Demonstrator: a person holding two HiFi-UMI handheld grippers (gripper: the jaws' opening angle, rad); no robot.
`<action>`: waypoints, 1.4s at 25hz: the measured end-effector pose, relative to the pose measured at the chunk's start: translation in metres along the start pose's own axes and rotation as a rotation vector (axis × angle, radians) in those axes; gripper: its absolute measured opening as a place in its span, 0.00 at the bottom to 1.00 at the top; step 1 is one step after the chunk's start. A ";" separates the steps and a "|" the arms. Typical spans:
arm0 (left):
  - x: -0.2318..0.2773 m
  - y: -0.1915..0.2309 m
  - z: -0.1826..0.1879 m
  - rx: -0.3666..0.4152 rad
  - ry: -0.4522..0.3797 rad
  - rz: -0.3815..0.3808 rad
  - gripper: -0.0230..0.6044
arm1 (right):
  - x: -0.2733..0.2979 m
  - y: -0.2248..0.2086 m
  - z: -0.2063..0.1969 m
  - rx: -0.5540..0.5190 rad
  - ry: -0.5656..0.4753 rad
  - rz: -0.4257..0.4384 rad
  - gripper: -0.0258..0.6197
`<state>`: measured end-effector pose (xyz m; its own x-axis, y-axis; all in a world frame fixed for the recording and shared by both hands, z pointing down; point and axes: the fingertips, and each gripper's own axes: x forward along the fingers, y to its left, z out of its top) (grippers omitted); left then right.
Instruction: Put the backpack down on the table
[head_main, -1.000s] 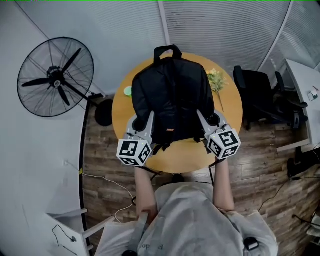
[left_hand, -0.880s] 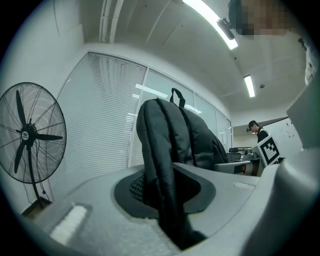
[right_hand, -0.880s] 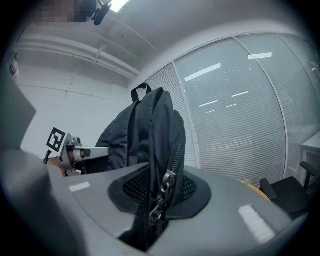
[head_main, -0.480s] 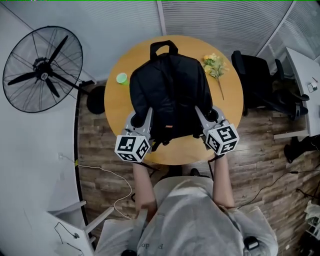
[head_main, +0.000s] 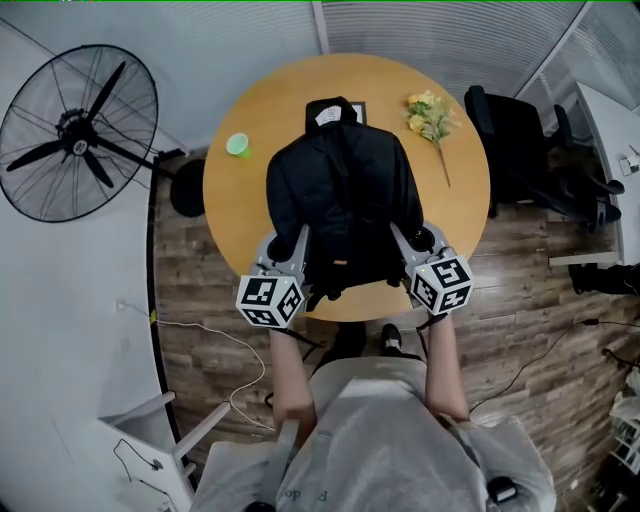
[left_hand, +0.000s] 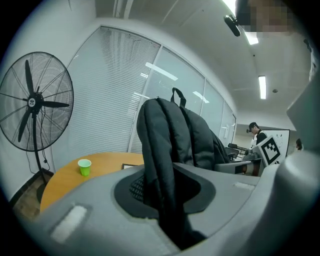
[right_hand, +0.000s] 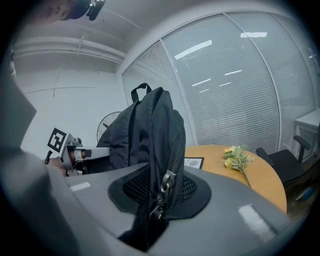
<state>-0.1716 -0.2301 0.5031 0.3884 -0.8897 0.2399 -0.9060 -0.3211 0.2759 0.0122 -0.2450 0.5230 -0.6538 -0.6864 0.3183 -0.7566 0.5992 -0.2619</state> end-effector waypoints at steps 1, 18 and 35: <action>0.000 0.000 -0.007 -0.007 0.011 0.002 0.15 | 0.000 -0.001 -0.006 0.006 0.011 -0.001 0.16; 0.016 0.039 -0.085 -0.163 0.135 -0.001 0.15 | 0.030 -0.008 -0.073 0.059 0.177 -0.050 0.16; 0.055 0.072 -0.143 -0.241 0.273 -0.064 0.15 | 0.062 -0.029 -0.126 0.141 0.250 -0.182 0.16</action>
<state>-0.1916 -0.2562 0.6698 0.5031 -0.7408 0.4452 -0.8252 -0.2588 0.5020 -0.0048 -0.2532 0.6651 -0.4984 -0.6444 0.5800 -0.8660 0.4014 -0.2983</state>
